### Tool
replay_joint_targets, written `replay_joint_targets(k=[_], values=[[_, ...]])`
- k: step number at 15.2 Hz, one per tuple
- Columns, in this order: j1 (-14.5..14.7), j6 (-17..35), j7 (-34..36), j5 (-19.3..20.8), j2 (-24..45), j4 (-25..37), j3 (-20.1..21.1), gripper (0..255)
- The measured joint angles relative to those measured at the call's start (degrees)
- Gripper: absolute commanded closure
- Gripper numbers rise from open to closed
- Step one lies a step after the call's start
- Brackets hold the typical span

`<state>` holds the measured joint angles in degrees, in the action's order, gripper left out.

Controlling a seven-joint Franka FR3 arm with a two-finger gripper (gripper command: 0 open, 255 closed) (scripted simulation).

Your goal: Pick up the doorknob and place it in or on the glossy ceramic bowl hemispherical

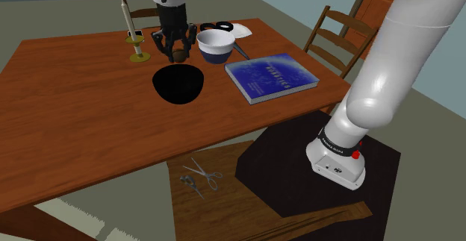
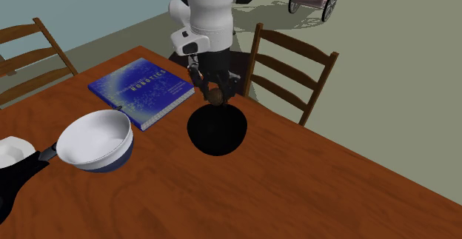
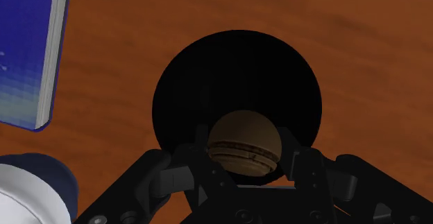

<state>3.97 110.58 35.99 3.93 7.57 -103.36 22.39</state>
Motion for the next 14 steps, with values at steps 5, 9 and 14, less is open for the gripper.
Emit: replay_joint_targets(k=[5, 9, 14], values=[[0.4, 2.3, 0.8, 1.6, 3.8, 1.1, -0.2, 255], [0.5, 5.1, 1.1, 2.1, 4.8, -0.7, -0.3, 255], [0.6, 8.1, 1.5, 2.7, 5.9, -2.7, -0.5, 255]])
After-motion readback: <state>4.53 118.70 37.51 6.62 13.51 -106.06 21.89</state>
